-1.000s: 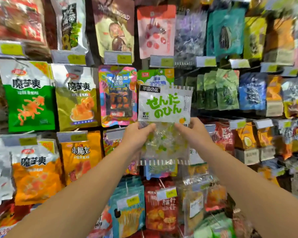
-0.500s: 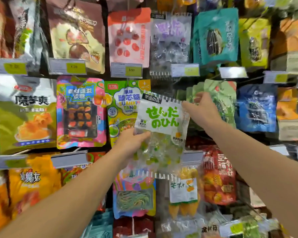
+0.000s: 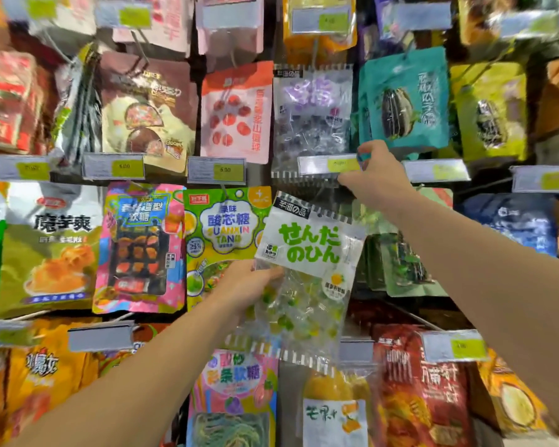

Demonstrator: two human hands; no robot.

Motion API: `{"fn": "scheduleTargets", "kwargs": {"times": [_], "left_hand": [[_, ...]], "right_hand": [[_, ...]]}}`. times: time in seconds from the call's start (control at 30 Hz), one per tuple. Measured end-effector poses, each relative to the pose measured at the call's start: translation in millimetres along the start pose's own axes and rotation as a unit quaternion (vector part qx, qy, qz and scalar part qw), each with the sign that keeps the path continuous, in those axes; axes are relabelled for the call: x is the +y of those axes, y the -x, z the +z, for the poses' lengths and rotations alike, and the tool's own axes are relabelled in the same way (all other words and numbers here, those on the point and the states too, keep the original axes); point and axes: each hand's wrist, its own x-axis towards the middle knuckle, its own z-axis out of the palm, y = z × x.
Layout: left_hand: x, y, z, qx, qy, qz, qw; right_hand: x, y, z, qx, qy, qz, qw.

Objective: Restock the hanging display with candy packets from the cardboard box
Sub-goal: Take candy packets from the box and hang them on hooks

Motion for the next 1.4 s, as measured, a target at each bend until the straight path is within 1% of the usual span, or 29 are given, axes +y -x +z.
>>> {"fn": "scheduleTargets", "kwargs": {"times": [0.1,0.17,0.33,0.4,0.67,0.83,1.0,1.13,1.23,1.3,1.33,1.4], "left_hand": [[8,-4,7,0.01,0.043,0.0,0.999],[13,-5,13,0.014,0.082,-0.016,0.996],[23,-12,26,0.014,0.097,-0.029,0.995],[29,-15,30,0.007,0.093,-0.035,0.995],[42,-29,41,0.016,0.099,-0.049,0.994],[31,-36,44,0.023,0.108,-0.056,0.992],[35,-43,49,0.035,0.09,-0.057,0.994],[26,-58,56,0.06,0.082,-0.058,0.993],[16,-67,61,0.048,0.103,-0.063,0.991],[14,-66,62,0.04,0.107,-0.066,0.991],[13,-65,62,0.035,0.12,-0.065,0.99],[11,-62,60,0.028,0.143,-0.055,0.988]], "right_hand": [[2,-11,-8,0.018,-0.109,0.022,0.994],[2,-16,-11,0.004,-0.163,0.024,0.986],[8,-24,-11,-0.037,-0.24,-0.016,0.97],[12,-25,-11,-0.048,-0.243,-0.03,0.968],[18,-28,-12,-0.072,-0.217,-0.072,0.971],[17,-25,-14,-0.067,-0.214,-0.095,0.97],[20,-19,-8,-0.041,-0.223,-0.09,0.97],[38,-2,1,0.014,-0.157,-0.125,0.98],[59,18,18,0.026,-0.1,-0.133,0.986],[74,32,30,0.01,-0.063,-0.116,0.991],[81,38,37,-0.01,-0.01,-0.112,0.994],[93,50,52,-0.057,0.125,-0.11,0.984]]}}
